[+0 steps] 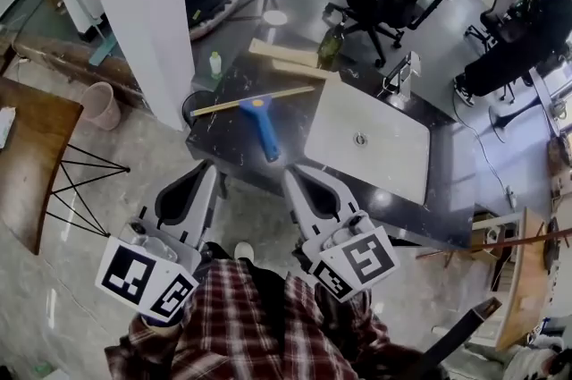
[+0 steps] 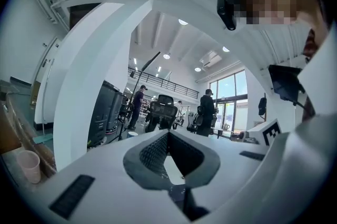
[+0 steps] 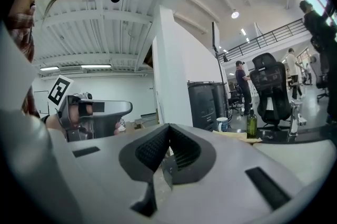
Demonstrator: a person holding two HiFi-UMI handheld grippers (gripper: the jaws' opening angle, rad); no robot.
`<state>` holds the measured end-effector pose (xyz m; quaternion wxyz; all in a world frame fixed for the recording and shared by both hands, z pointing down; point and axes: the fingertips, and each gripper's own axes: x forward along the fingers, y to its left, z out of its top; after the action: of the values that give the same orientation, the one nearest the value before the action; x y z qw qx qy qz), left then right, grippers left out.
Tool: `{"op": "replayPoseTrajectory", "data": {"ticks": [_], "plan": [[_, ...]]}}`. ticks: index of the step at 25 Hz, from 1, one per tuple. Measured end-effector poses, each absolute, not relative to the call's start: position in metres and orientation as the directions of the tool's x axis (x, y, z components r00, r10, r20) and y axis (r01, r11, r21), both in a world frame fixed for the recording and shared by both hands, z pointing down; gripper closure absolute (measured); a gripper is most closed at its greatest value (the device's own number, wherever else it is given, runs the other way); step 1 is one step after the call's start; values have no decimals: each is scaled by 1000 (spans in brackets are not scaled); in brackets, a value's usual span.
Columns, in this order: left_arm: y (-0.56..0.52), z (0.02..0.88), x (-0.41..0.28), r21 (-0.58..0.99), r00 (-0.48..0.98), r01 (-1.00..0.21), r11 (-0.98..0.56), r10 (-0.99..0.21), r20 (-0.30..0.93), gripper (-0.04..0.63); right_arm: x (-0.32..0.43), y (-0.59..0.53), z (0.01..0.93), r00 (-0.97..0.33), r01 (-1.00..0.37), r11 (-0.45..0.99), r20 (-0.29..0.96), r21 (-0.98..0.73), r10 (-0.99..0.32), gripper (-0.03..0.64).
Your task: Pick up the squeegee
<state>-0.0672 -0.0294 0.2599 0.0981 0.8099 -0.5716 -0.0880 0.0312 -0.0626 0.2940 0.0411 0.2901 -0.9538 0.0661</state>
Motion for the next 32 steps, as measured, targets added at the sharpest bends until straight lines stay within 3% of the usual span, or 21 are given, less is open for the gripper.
{"op": "replayPoseTrajectory", "data": {"ticks": [14,32], "plan": [[-157,274,-113,269,438,-866,-421,-899,2,588,-16,-177,311,-769,-638,762,158,-113,-620,605],[-267,301,-165,300,712,-682,-667,-699,63,588,-65,-275,326,-518,-855,507,207,-109,-830,604]]}}
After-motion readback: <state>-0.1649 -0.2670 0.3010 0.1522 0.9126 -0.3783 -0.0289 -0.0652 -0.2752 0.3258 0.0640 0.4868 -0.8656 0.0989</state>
